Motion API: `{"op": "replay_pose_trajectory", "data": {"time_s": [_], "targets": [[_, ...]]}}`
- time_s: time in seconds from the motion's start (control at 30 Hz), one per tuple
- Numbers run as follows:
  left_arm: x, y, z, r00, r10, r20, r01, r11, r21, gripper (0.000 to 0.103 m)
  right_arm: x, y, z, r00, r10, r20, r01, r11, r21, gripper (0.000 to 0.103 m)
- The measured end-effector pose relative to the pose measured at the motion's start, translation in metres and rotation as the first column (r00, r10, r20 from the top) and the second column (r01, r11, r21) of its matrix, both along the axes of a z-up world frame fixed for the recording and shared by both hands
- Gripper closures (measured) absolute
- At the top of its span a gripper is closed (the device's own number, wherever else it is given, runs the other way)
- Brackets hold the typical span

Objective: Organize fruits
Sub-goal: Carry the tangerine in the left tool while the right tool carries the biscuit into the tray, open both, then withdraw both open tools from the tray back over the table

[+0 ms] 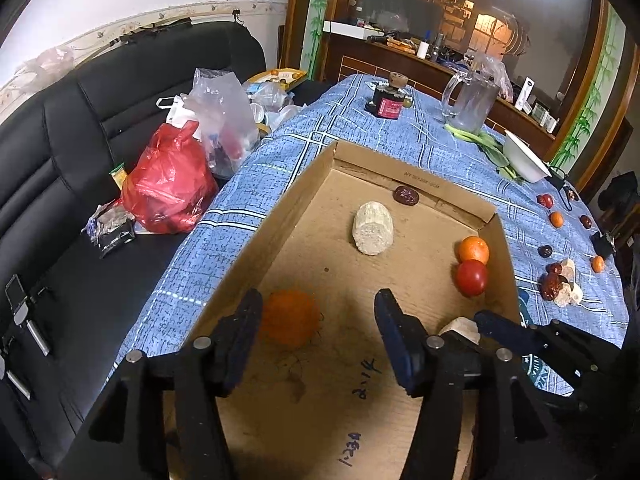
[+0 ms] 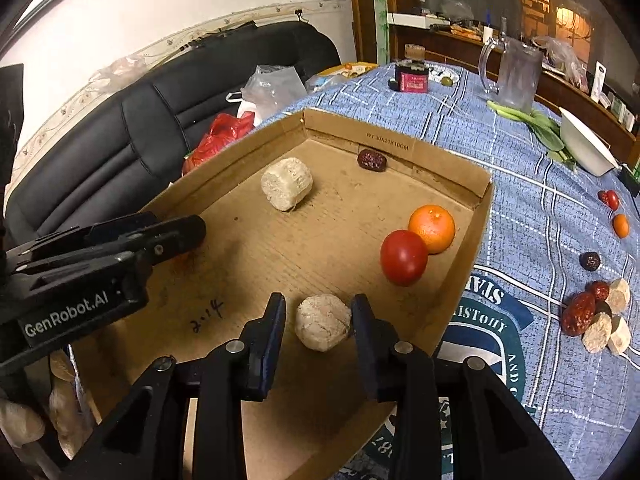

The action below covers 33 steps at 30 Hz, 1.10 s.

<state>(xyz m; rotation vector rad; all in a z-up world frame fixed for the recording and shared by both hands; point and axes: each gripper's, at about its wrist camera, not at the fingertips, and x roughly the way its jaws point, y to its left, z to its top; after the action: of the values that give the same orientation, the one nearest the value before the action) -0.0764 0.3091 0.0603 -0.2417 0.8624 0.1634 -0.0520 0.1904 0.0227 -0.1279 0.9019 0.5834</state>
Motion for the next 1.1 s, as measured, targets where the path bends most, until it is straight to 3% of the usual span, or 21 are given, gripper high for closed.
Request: {"op": "replay_pose_trajectory", "data": {"time_s": [0.23,0.37,0.53,0.87,1.1], "targets": [[-0.018,-0.007,0.011,0.999,0.022,0.03,-0.022,1.0,0.02,0.037,-0.018,-0.024,0.015,0.999,-0.037,0.032,0.035,0.998,0.049,0.053],[-0.03,-0.02,0.014,0.999,0.015,0.042,-0.016,0.999,0.042,0.037,-0.027,-0.051,0.017,0.995,-0.097,0.019,0.095,0.991,0.093,0.043],[-0.041,-0.043,0.02,0.998,-0.018,0.055,0.014,0.998,0.064,0.036,-0.035,-0.092,0.016,0.983,-0.181,-0.014,0.181,0.973,0.141,0.043],[-0.056,-0.097,0.024,0.991,-0.125,0.048,0.122,0.991,0.051,0.036,-0.058,-0.178,0.016,0.931,-0.36,-0.057,0.364,0.906,0.217,0.041],[-0.066,-0.119,0.02,0.989,-0.146,0.026,0.145,0.989,0.033,0.036,-0.077,-0.223,0.019,0.898,-0.436,-0.063,0.436,0.861,0.262,0.037]]}}
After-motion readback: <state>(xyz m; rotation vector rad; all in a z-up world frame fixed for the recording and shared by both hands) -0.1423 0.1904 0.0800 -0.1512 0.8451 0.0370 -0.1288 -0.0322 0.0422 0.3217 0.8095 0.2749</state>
